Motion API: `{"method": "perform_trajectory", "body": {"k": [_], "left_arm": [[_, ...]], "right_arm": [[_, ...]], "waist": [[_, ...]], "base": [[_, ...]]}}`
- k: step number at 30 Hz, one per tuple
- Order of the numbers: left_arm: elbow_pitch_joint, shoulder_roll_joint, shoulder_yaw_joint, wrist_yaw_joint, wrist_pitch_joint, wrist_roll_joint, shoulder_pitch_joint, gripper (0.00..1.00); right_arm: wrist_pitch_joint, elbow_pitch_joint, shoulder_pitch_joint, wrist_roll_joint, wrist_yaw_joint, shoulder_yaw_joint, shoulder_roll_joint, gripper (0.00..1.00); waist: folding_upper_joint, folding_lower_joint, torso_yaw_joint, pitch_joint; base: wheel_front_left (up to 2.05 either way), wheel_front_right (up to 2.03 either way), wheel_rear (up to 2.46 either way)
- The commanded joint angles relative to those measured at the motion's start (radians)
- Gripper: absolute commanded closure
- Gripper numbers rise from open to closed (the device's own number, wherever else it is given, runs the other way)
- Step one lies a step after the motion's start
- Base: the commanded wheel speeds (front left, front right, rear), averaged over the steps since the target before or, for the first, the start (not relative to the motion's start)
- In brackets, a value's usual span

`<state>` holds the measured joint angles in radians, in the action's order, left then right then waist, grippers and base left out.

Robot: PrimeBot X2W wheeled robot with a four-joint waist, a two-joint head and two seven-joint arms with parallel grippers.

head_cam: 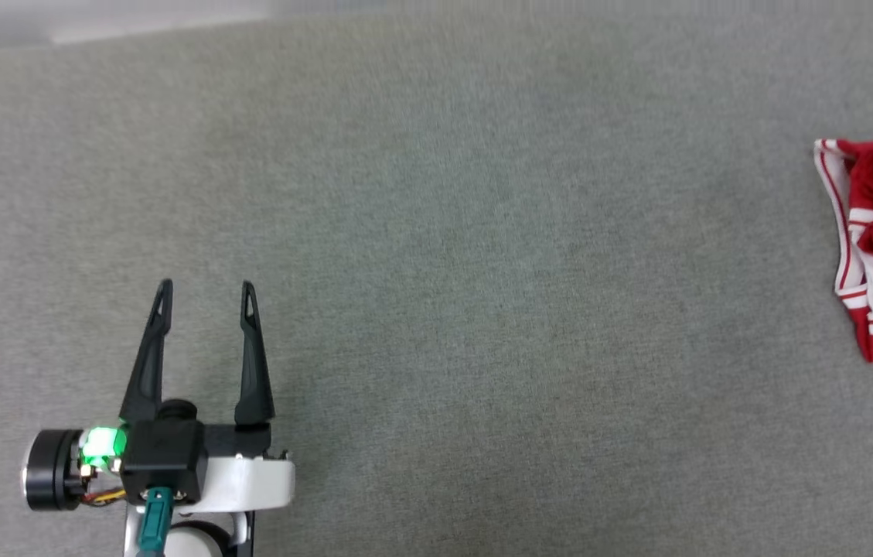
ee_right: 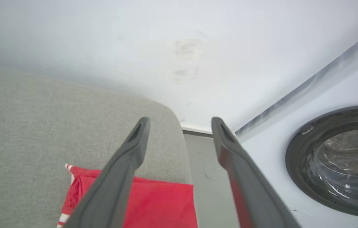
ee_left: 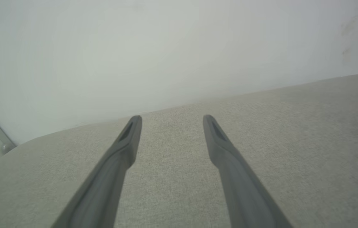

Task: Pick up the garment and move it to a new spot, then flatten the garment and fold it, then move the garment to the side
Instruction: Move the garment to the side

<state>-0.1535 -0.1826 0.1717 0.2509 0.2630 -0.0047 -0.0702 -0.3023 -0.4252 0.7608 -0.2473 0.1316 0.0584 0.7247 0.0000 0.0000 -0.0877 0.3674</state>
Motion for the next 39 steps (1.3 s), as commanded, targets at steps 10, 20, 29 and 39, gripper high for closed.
{"method": "perform_trajectory", "body": {"k": [10,20,29,39], "left_arm": [[0.000,0.013,-0.008,0.019,0.002,-0.006,0.093,0.00],[0.012,0.021,-0.013,0.017,0.002,-0.008,0.149,0.00],[0.029,0.022,-0.014,0.006,0.002,-0.008,0.173,0.00],[0.052,0.025,-0.017,-0.013,0.002,-0.020,0.215,0.00]], "right_arm": [[0.332,0.077,-0.048,0.071,-0.001,-0.007,-0.169,0.00],[0.542,0.110,-0.184,0.033,-0.001,0.076,-0.332,0.00],[0.568,0.121,-0.361,0.018,-0.001,0.095,-0.440,0.00],[0.567,0.202,-0.607,0.042,-0.001,-0.029,-0.560,0.00]], "waist": [[0.0000,0.0000,0.069,-0.163],[0.0000,0.0000,0.115,-0.238],[0.0000,0.0000,0.141,-0.279],[0.0000,0.0000,0.144,-0.336]], "base": [[0.00,0.00,0.00],[0.00,0.00,0.00],[0.00,0.00,0.00],[0.00,0.00,0.00]]}}
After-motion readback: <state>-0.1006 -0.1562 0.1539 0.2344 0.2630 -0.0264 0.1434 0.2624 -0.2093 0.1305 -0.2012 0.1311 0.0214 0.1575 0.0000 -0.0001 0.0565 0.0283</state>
